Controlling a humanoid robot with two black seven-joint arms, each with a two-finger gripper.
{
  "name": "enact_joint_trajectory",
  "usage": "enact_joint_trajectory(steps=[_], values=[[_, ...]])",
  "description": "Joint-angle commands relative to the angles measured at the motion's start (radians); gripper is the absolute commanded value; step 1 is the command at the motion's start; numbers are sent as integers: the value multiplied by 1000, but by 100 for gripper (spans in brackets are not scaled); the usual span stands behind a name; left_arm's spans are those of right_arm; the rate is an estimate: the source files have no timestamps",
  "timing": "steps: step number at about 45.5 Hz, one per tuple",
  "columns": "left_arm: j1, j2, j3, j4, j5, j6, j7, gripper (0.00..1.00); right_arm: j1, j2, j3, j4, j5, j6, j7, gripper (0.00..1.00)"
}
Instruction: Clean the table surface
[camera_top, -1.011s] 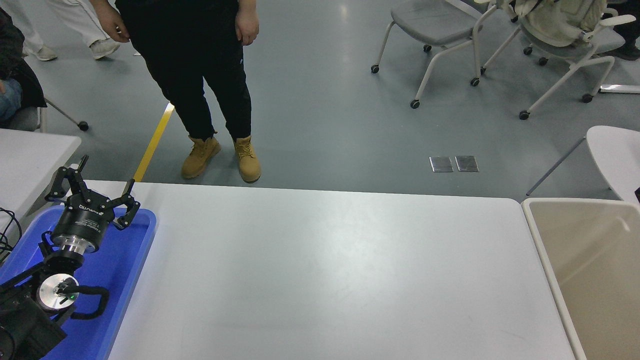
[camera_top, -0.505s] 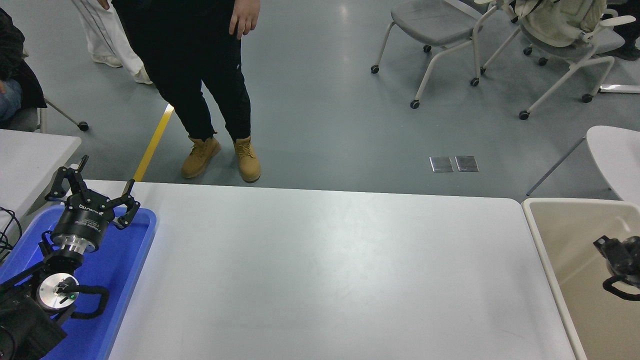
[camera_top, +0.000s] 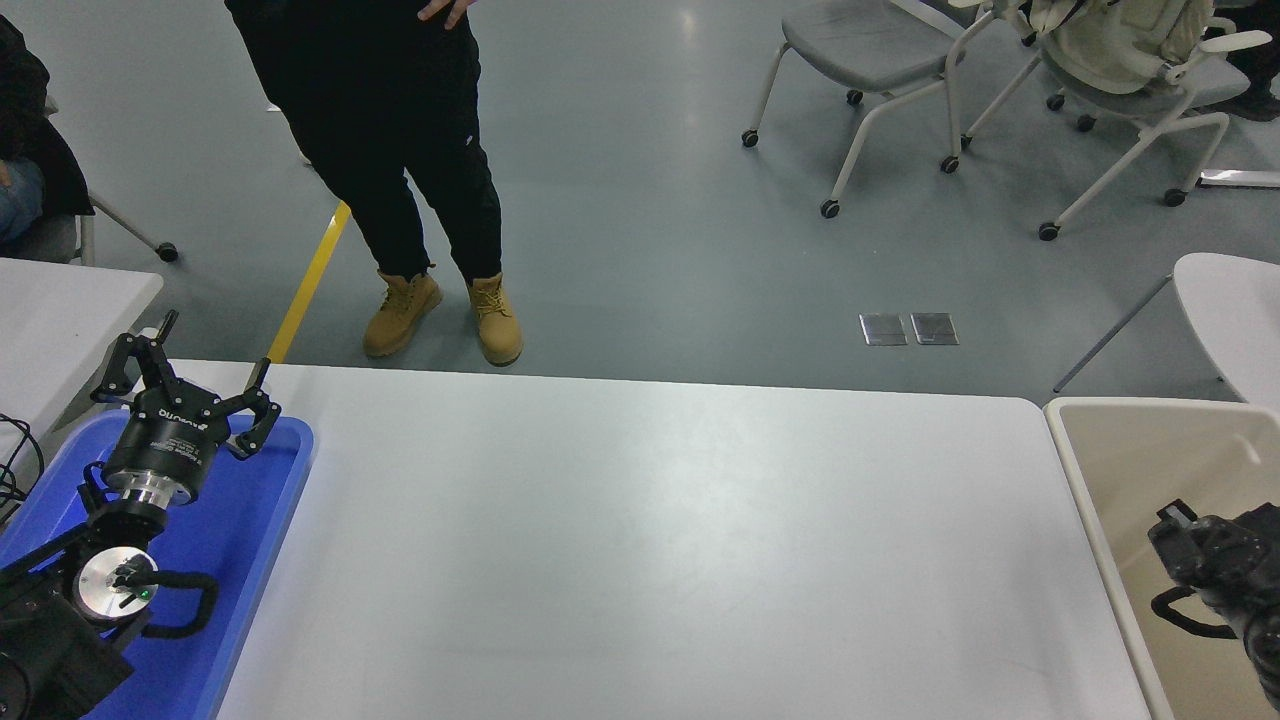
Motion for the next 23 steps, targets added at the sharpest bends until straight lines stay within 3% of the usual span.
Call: enact_joint_trajectory(steps=[1,23], values=[[0,0,0,0,0,0,0,100,-1,2,25,-6,37,-8,-1,100],[0,0,0,1,0,0,0,100,19,-37,45,-1,43,-8,-1,100]])
